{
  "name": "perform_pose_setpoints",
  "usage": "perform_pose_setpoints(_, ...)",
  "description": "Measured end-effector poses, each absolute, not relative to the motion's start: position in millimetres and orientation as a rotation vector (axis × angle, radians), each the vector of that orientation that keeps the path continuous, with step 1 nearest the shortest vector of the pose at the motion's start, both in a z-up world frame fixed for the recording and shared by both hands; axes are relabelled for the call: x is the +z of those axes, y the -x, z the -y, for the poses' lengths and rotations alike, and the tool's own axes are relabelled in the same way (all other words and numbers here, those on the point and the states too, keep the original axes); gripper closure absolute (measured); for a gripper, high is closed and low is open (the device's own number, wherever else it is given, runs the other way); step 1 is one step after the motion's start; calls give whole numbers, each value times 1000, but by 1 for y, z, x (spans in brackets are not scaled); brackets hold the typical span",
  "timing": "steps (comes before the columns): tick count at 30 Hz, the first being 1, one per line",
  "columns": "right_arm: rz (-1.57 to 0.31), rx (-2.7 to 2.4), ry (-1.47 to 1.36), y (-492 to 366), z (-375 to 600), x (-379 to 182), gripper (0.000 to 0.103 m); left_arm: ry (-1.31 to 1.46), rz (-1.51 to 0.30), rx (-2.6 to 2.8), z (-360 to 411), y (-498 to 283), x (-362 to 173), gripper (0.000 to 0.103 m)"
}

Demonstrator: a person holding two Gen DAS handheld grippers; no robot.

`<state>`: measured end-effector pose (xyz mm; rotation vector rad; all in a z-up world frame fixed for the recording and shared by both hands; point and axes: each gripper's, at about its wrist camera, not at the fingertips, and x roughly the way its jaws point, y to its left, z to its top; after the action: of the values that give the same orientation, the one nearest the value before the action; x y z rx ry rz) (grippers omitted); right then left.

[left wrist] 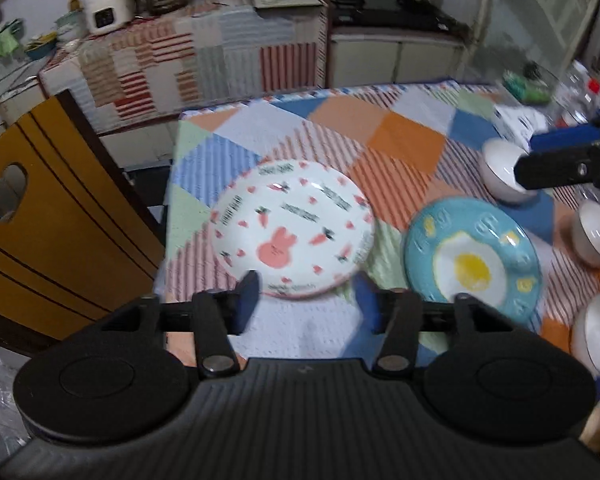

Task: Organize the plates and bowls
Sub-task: 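Move both grippers to the bunny LOVELY BEAR plate rim and close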

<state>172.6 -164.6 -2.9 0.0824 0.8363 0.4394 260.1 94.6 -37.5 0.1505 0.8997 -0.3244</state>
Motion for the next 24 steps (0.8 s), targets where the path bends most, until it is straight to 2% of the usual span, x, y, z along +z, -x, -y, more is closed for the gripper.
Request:
perform_pose_setpoints(1,-860,455,-105,-182,164,-5,28,-155,-885,-313,-97,-264,-38,40)
perform_pose_setpoints(7,-1034,546,-256,-244,155,-38,28,-171,-911,-292,-109,-297,-60,39)
perform_pose_setpoints(14,-1090,489,-242,-288,128,-104,28,-143,-924,-237,-120,-330,-96,40)
perform_pose_setpoints(19,-1045,419,-260,-303,134,-136,28,-91,-945,-212,-122,-355,-127,41)
perform_pose_setpoints(24,-885,283,-206,-308,139,-151,28,-55,-996,-208,-122,-379,-156,43)
